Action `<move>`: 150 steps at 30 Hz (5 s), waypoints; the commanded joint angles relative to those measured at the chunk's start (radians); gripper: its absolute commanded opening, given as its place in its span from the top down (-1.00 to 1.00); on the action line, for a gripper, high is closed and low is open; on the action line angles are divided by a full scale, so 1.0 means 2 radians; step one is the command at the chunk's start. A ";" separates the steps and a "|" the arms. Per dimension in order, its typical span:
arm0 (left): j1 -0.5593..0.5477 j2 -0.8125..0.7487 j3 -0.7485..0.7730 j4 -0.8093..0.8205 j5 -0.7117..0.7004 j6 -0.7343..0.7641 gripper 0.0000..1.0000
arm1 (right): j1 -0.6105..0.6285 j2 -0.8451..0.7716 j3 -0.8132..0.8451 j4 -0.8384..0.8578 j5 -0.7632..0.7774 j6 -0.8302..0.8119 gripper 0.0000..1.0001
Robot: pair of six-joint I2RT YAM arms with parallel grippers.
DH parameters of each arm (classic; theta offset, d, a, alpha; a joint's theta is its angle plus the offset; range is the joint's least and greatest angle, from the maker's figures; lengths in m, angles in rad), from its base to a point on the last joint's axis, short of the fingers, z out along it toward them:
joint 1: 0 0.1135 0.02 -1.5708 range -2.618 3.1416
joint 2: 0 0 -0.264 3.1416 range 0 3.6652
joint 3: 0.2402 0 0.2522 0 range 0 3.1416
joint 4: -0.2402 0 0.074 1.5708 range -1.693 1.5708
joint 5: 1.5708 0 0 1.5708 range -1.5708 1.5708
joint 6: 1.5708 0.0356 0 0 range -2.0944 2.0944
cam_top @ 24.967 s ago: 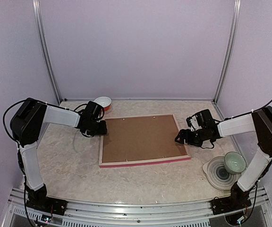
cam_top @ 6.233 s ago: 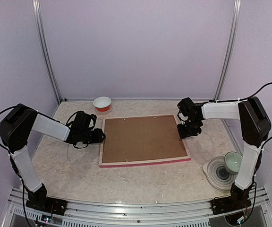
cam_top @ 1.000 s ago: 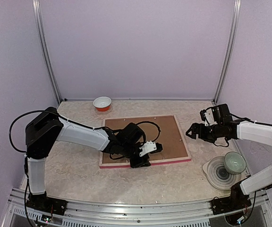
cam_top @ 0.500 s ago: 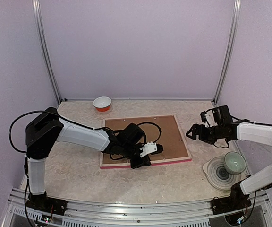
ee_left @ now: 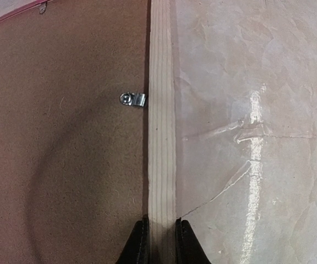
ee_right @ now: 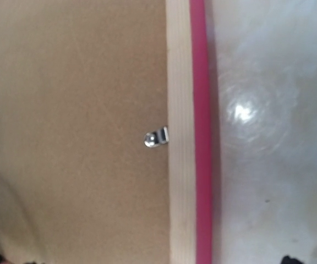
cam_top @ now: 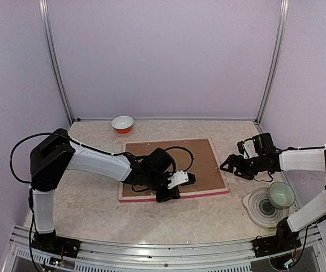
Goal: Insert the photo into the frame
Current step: Pick up the photo frame from the center of the board, then pass from the left arm to the right, then pass from the right arm to the left
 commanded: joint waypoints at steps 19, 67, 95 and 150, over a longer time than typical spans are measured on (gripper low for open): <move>-0.015 -0.078 0.029 -0.040 -0.025 -0.009 1.00 | -0.022 0.061 -0.045 0.115 -0.168 0.059 -0.84; -0.026 -0.101 0.010 -0.033 -0.057 -0.007 0.58 | -0.033 0.156 -0.180 0.655 -0.395 0.441 0.18; -0.103 -0.121 -0.054 0.032 -0.273 0.004 -0.98 | -0.033 0.105 -0.198 0.630 -0.368 0.481 0.59; -0.159 -0.120 -0.015 0.095 -0.500 0.132 1.00 | -0.033 -0.025 -0.092 0.176 -0.285 0.219 -0.98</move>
